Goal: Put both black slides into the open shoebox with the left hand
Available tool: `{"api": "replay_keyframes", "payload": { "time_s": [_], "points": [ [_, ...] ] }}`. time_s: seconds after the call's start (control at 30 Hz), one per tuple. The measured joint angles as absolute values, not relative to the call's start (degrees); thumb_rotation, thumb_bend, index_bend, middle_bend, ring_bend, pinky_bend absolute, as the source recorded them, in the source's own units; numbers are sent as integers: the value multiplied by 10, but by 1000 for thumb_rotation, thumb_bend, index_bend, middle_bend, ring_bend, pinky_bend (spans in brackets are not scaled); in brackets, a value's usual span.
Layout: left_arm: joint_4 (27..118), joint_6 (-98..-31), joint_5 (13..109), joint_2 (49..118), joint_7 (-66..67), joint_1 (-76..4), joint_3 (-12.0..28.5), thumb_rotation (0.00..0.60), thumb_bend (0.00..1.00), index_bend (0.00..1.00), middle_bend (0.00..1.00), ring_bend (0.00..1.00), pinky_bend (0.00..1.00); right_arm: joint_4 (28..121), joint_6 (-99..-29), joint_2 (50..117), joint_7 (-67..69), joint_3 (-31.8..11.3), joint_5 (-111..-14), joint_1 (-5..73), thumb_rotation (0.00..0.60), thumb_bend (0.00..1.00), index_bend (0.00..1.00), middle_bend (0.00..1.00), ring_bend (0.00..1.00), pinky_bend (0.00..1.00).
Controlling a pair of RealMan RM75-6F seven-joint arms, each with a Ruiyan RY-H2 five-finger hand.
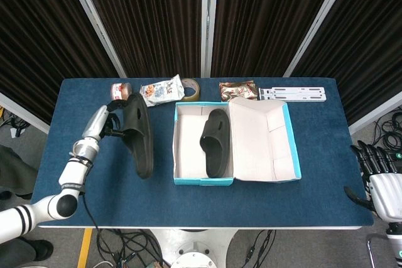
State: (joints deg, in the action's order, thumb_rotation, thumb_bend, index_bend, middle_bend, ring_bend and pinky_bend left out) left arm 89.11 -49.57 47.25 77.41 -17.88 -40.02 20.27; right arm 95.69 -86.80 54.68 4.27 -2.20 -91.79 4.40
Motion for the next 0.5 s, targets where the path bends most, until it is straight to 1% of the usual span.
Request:
{"api": "replay_keyframes", "payload": {
  "time_s": [0.1,0.27,0.4,0.5],
  "points": [
    [846,-489,538,816,-247,-411,225,600,4,471,477,606,802,962,-868,544,38,-22,-915,42,600,128,0,0,0,0],
    [748,-485,606,897,-280,-450,241,600,4,471,472,579,802,972,-868,539,28,-21,-908,38,600,128,0,0,0,0],
    [665,-502,658,958,-294,-485,242,600,3,471,471,566,802,977,-868,537,22,-21,-904,36,600,128,0,0,0,0],
    [610,-528,706,995,-305,-502,233,600,2,470,471,551,802,979,-868,536,20,-21,-901,35,600,128,0,0,0,0]
  ]
}}
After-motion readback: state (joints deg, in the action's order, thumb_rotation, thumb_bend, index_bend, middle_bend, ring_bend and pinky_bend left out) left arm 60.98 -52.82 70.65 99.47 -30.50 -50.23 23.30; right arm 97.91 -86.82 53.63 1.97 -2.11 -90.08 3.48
